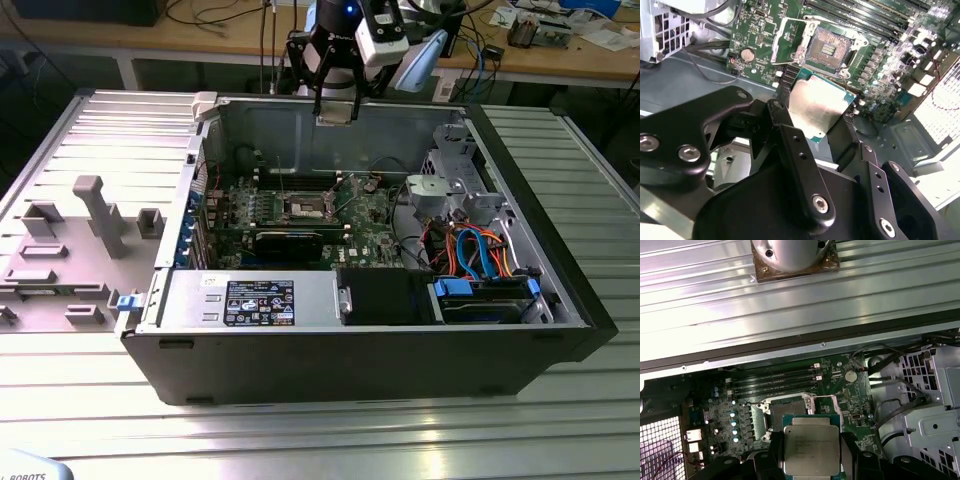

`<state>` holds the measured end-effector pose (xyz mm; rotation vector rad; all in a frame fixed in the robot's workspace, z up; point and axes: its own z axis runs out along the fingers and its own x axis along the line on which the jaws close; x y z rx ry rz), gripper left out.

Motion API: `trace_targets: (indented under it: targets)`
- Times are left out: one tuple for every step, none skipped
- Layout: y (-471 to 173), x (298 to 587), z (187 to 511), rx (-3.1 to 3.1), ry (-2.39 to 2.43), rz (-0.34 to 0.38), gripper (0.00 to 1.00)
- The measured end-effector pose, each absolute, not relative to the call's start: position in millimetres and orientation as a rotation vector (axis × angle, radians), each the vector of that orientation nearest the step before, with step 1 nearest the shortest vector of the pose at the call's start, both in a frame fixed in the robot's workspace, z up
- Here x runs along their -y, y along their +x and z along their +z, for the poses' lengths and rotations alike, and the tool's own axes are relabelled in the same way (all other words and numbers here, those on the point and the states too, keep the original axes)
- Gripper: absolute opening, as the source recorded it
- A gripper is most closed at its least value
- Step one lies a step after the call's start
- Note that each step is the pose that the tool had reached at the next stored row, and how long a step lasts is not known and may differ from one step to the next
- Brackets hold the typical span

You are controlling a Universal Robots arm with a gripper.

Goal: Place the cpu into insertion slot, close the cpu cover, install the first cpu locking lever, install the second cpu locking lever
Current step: 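Place the cpu into insertion slot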

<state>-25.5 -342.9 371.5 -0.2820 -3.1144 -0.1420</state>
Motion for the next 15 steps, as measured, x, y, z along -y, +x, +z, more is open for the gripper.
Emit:
trace_targets:
  targets:
    - [-25.5, 343.0, 371.4, 3.113, -0.297, -0.142, 0.54]
    - [-25.5, 342.9, 371.4, 3.112, -0.312, -0.142, 0.54]
    - [-25.5, 342.9, 371.3, 3.111, -0.332, -0.142, 0.54]
    - [-25.5, 343.0, 371.3, 3.11, -0.347, -0.143, 0.54]
    - [-25.5, 342.9, 371.2, 3.107, -0.38, -0.143, 0.54]
    - [-25.5, 342.9, 371.1, 3.105, -0.401, -0.143, 0.54]
    - [-25.5, 342.9, 371.1, 3.103, -0.422, -0.143, 0.54]
    - [-25.5, 343.0, 371.1, 3.1, -0.446, -0.143, 0.54]
    - [-25.5, 342.9, 371.1, 3.1, -0.45, -0.143, 0.54]
    - [-25.5, 343.0, 371.1, 3.099, -0.45, -0.143, 0.54]
    - [-25.5, 343.0, 371.1, 3.1, -0.45, -0.143, 0.54]
    - [-25.5, 342.9, 371.0, 3.099, -0.451, -0.143, 0.54]
    - [-25.5, 342.9, 371.1, 3.099, -0.451, -0.143, 0.54]
    - [-25.5, 342.9, 371.1, 3.099, -0.451, -0.143, 0.54]
    - [-25.5, 342.9, 371.1, 3.099, -0.451, -0.143, 0.54]
